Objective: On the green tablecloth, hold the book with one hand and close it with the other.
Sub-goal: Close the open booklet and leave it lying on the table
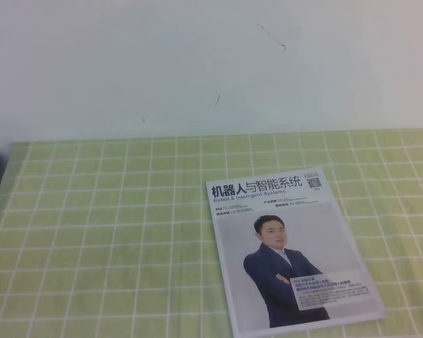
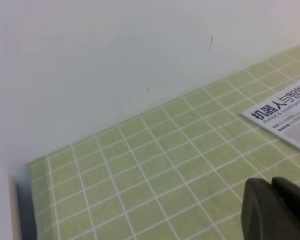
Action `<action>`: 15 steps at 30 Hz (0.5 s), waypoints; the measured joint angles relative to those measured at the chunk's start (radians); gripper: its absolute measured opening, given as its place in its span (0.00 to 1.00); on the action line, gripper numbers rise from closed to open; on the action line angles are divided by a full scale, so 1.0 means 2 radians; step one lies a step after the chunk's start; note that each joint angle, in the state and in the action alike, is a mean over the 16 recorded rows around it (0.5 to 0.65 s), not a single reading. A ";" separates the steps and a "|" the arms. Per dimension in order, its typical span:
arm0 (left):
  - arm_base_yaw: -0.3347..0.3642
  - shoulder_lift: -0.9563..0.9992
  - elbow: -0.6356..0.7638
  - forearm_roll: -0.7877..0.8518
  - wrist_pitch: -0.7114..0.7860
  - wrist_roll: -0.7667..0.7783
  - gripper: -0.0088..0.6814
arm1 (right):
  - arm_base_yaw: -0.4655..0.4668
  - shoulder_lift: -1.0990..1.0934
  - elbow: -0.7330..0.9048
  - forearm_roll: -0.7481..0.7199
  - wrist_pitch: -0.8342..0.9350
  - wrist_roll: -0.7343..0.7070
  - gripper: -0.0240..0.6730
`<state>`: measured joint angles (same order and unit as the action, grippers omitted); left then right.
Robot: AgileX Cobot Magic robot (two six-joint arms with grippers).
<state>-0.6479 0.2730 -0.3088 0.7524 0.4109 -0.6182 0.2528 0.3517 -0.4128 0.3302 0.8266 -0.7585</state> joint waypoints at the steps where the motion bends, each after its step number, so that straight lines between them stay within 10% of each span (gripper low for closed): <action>1: 0.000 0.000 0.001 0.000 0.000 0.000 0.01 | 0.000 0.000 0.000 0.000 0.001 0.001 0.03; 15: 0.002 -0.002 0.002 0.002 0.003 -0.001 0.01 | 0.000 -0.001 0.000 0.004 0.003 0.003 0.03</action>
<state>-0.6448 0.2691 -0.3042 0.7567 0.4167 -0.6195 0.2528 0.3502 -0.4126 0.3372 0.8331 -0.7516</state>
